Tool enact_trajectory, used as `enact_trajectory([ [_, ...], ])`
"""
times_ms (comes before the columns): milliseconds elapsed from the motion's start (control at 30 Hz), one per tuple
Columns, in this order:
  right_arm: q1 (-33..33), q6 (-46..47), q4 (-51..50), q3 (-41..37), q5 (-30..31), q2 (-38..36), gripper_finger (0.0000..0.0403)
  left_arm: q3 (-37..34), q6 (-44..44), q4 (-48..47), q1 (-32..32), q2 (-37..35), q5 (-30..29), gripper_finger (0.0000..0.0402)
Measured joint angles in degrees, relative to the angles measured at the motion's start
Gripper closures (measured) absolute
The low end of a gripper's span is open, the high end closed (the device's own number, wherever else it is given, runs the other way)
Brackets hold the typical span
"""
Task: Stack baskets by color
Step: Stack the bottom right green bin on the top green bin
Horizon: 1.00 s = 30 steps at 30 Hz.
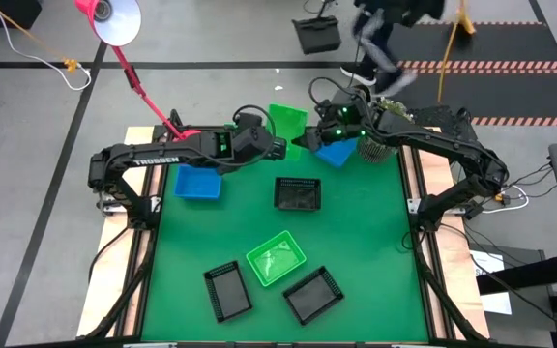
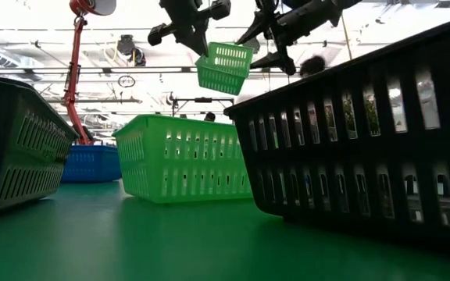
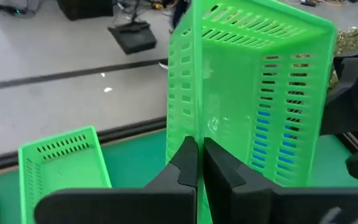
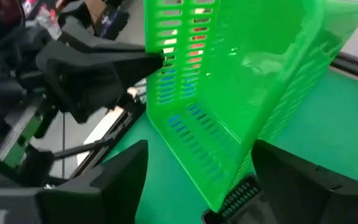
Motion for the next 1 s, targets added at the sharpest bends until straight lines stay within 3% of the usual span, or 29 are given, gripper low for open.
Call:
enact_trajectory([
  [367,-1.69,1.91,-4.63,0.07,-0.35,-1.89,0.001,-0.02,-5.56,-4.62,-1.3,-0.37,-0.07,0.0396],
  [700,-1.95,-3.46,-14.27,0.04,-0.04,-6.73,0.0008,0.13,-12.13,-17.81,1.65,-2.23,0.35,0.0396],
  [1000,-1.63,-12.91,-21.62,0.04,-9.01,-13.27,0.0009,0.04,-6.73,-23.92,11.19,-4.52,10.56,0.0396],
])
